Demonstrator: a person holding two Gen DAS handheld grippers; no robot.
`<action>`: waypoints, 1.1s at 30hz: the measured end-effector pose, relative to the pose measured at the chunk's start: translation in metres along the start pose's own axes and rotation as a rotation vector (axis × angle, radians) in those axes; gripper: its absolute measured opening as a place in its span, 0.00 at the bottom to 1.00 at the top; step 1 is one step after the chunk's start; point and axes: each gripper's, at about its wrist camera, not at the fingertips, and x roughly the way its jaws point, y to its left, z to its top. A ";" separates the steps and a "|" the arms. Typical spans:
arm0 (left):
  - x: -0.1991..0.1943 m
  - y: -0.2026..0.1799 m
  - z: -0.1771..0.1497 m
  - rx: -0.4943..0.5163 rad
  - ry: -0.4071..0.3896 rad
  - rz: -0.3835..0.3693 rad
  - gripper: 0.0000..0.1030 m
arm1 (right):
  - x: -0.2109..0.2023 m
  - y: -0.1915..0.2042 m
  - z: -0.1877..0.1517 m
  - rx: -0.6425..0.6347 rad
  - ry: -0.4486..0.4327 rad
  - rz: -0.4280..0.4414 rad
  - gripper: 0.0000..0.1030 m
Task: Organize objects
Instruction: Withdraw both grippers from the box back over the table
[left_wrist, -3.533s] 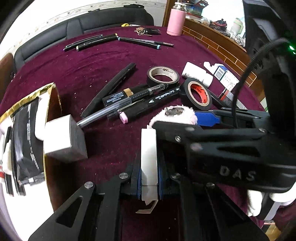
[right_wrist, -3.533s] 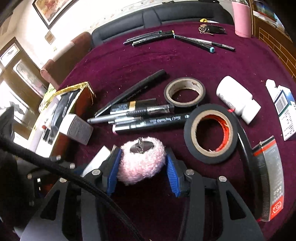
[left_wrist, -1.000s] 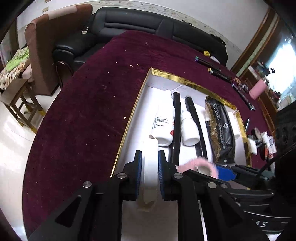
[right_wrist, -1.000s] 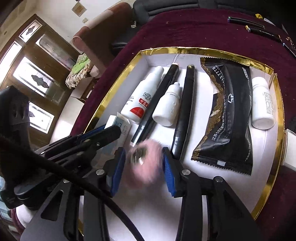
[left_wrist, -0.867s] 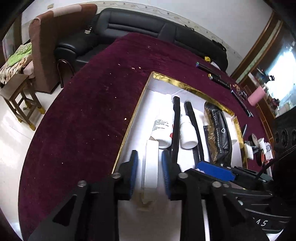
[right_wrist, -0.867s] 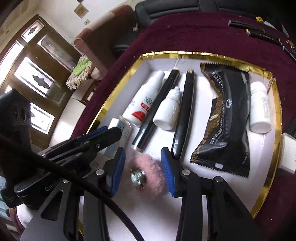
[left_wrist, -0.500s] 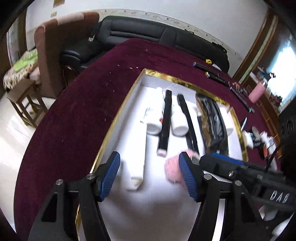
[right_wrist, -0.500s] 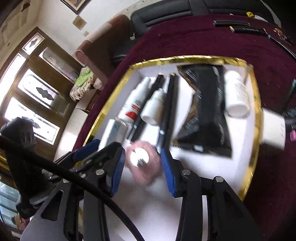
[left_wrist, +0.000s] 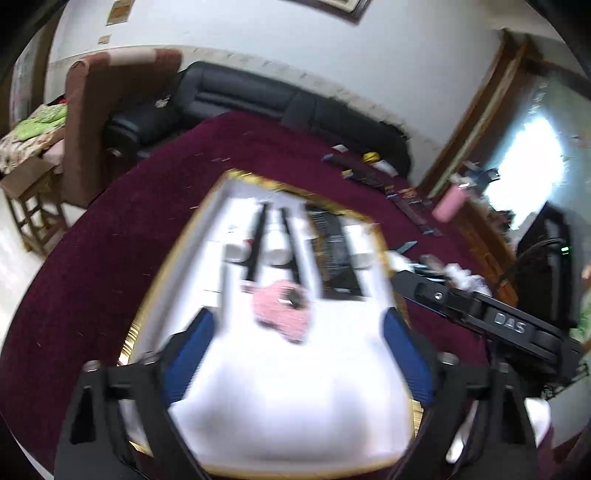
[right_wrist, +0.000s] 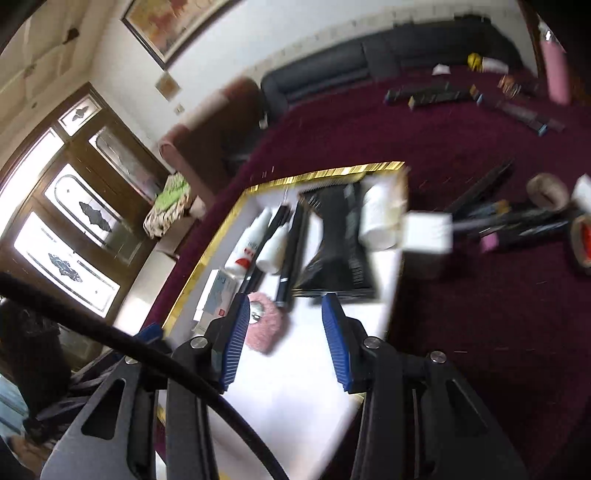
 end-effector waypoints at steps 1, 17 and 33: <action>-0.005 -0.007 -0.003 0.007 -0.023 -0.039 0.98 | -0.016 -0.004 -0.001 -0.022 -0.030 -0.029 0.43; 0.045 -0.137 -0.029 0.133 0.174 -0.497 0.98 | -0.147 -0.175 -0.036 0.354 -0.228 -0.203 0.88; 0.116 -0.192 0.009 0.385 0.175 -0.099 0.98 | -0.148 -0.245 -0.055 0.440 -0.266 -0.314 0.88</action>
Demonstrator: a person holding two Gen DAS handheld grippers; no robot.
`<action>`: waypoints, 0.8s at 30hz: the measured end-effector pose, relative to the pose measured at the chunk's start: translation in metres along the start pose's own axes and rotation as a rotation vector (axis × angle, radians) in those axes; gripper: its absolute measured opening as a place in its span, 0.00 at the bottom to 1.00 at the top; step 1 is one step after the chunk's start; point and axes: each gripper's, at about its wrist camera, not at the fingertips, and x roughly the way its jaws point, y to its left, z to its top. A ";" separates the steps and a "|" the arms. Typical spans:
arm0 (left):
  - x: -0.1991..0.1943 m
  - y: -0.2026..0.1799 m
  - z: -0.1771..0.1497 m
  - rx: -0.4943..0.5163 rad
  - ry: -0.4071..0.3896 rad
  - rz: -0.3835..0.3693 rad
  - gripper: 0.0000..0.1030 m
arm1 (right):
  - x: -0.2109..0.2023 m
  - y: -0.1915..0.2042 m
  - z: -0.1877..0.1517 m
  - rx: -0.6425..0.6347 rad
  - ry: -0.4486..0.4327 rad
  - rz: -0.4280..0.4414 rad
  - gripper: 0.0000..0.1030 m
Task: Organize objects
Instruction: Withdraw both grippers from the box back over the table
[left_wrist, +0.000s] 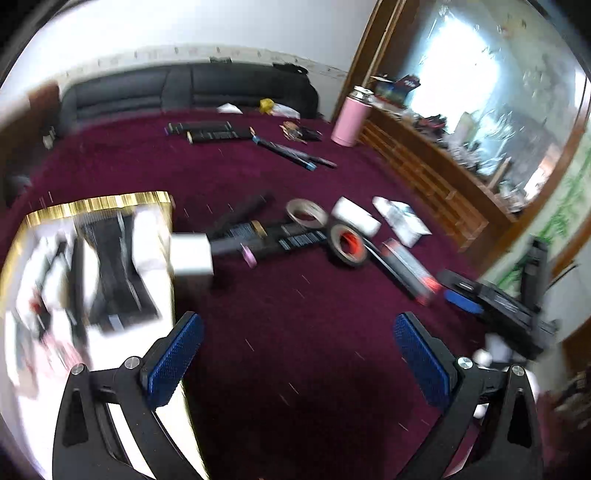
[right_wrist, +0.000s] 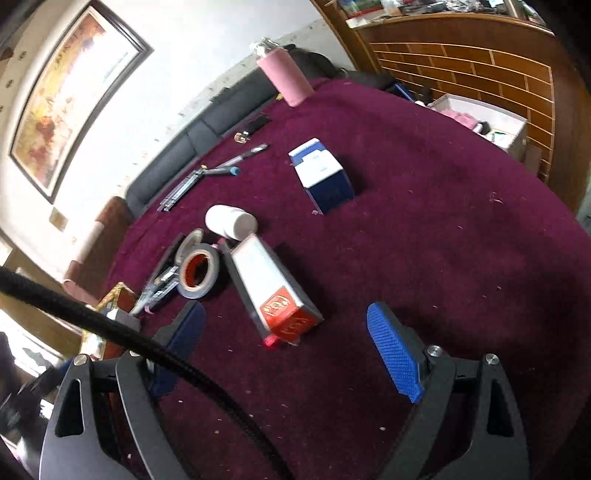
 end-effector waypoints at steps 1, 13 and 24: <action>0.003 -0.003 0.006 0.038 -0.021 0.048 0.98 | 0.002 0.002 0.000 -0.008 0.004 0.003 0.88; 0.066 -0.020 0.023 0.071 0.227 -0.262 0.96 | 0.006 -0.009 -0.003 0.002 0.020 0.055 0.88; 0.052 -0.044 0.036 0.183 0.103 -0.089 0.96 | 0.006 -0.010 -0.004 0.005 0.026 0.060 0.88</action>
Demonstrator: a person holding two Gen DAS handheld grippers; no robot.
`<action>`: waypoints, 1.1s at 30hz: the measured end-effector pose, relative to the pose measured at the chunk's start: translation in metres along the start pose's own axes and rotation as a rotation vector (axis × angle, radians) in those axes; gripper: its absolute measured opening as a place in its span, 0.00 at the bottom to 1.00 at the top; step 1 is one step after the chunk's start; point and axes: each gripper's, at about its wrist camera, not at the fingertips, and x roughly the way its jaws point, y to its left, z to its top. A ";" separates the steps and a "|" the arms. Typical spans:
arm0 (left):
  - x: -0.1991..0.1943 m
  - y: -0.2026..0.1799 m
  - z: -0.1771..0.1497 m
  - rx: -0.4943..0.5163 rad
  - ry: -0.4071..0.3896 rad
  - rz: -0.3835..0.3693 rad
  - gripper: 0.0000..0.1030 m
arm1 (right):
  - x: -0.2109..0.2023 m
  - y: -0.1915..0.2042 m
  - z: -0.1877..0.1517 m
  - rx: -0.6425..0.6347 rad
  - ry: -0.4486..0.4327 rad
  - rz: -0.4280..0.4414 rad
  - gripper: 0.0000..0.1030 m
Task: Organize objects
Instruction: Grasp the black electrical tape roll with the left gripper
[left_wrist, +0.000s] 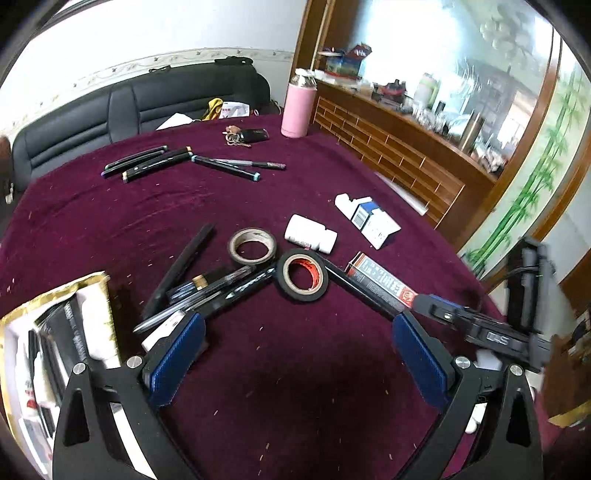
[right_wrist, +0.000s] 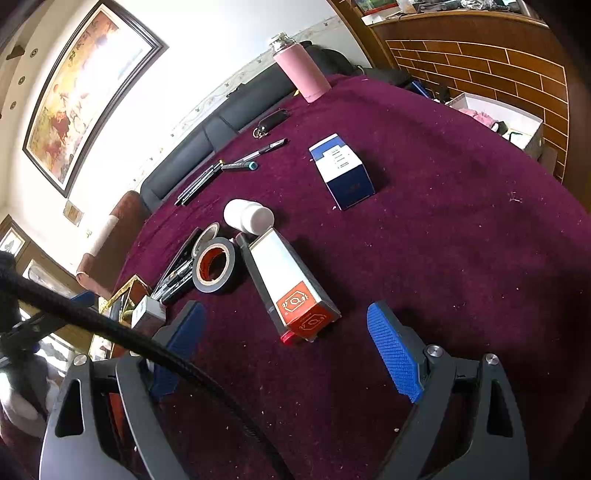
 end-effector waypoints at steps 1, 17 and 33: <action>0.010 -0.006 0.002 0.010 0.015 0.034 0.95 | 0.000 0.000 0.000 0.004 0.002 0.003 0.88; 0.097 -0.027 0.027 -0.036 0.154 0.169 0.25 | 0.000 -0.004 0.002 0.027 0.017 0.050 0.88; 0.063 -0.035 -0.010 0.092 0.197 0.144 0.13 | 0.003 -0.006 0.001 0.050 0.036 0.028 0.88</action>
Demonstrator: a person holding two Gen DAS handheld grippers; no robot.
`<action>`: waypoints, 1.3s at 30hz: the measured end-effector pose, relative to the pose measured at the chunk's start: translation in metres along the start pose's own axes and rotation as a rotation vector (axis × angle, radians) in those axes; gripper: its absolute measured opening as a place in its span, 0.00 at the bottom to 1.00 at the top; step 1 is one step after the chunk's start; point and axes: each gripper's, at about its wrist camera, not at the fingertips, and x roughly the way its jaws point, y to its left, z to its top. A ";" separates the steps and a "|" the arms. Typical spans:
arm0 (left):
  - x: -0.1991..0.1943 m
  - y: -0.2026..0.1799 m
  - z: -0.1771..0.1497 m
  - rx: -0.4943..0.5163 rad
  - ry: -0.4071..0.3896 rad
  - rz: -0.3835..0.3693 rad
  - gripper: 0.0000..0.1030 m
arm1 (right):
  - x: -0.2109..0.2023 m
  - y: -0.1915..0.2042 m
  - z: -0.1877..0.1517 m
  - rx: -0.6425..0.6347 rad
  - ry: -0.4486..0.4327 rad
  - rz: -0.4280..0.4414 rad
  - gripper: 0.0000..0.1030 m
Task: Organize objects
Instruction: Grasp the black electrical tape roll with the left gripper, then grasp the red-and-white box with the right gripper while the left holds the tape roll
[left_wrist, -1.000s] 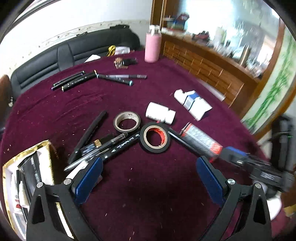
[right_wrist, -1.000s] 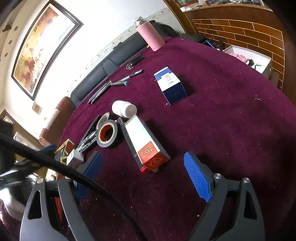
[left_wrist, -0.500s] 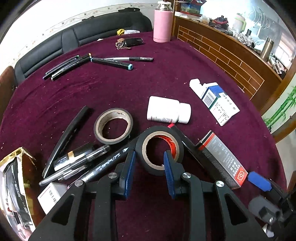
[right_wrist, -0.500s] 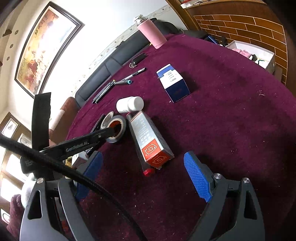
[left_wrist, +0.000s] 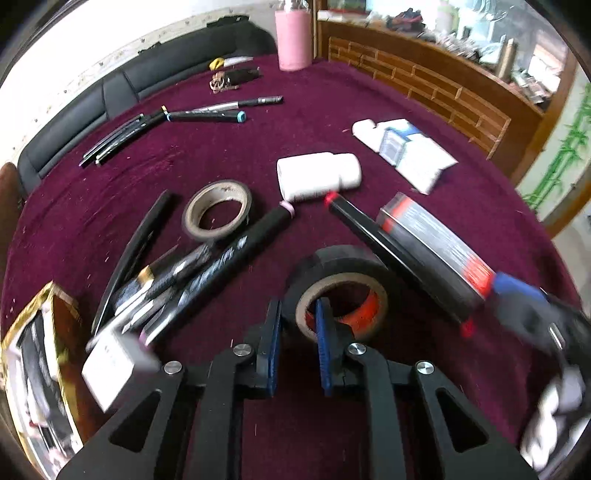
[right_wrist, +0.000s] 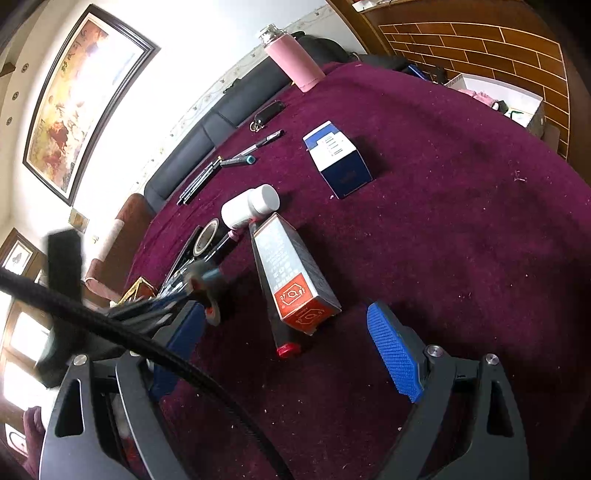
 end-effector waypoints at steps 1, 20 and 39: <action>-0.005 0.002 -0.007 0.001 0.009 -0.012 0.13 | 0.000 0.000 0.000 -0.001 0.001 -0.003 0.88; -0.033 0.037 -0.048 -0.257 -0.084 -0.212 0.37 | 0.003 0.006 -0.004 -0.039 0.008 -0.063 0.88; -0.020 -0.009 -0.064 -0.094 -0.117 -0.170 0.12 | -0.007 0.017 -0.005 -0.099 -0.010 -0.094 0.88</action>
